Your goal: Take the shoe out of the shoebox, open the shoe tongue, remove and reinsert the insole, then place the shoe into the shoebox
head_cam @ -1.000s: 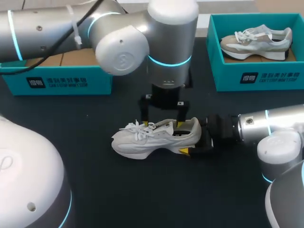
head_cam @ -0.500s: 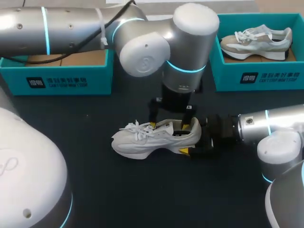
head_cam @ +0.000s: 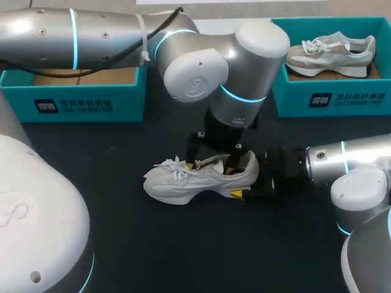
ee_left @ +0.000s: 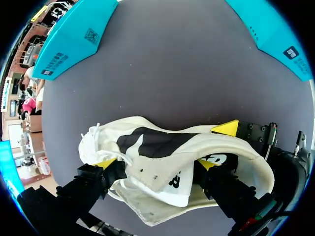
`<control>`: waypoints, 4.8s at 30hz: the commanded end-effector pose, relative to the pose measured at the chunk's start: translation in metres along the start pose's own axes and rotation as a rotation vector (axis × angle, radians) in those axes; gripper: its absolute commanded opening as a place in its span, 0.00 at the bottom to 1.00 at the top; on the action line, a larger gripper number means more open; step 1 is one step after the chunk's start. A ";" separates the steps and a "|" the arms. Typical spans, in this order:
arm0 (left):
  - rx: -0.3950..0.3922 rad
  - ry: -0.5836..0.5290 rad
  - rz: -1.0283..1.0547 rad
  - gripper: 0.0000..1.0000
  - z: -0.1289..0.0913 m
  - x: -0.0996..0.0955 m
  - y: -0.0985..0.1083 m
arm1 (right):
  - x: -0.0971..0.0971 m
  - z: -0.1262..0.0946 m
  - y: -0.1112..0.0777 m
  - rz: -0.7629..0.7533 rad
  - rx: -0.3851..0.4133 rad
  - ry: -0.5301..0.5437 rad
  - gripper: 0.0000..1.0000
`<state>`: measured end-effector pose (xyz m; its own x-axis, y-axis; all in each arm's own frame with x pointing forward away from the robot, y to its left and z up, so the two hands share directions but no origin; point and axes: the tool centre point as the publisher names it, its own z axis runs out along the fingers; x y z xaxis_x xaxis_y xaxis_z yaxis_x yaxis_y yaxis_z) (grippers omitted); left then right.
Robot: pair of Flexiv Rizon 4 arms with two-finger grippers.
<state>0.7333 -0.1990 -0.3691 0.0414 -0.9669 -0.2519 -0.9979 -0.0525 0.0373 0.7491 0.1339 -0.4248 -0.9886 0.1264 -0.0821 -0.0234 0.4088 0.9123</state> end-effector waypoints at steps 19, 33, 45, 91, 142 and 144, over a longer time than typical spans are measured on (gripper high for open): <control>-0.005 0.076 -0.013 0.36 -0.032 -0.054 -0.001 | 0.000 0.006 -0.001 0.000 0.005 -0.001 0.00; -0.013 0.164 0.015 0.00 -0.043 -0.087 0.016 | 0.000 0.006 -0.001 0.000 0.005 -0.001 0.00; -0.069 0.139 -0.068 0.00 -0.010 -0.130 0.018 | 0.000 0.006 -0.001 0.000 0.005 -0.001 0.00; -0.005 0.255 0.035 1.00 -0.041 -0.158 0.017 | 0.000 0.006 -0.001 0.000 0.005 -0.001 0.00; 0.370 0.370 2.078 0.00 -0.161 -0.105 0.032 | 0.000 0.006 -0.001 0.000 0.005 -0.001 0.00; 0.370 0.370 2.078 0.00 -0.161 -0.105 0.032 | 0.000 0.006 -0.001 0.000 0.005 -0.001 0.00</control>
<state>0.7016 -0.1420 -0.1840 -0.9926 0.1070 0.0571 0.0956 0.9802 -0.1735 0.7492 0.1370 -0.4249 -0.9885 0.1272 -0.0820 -0.0230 0.4092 0.9122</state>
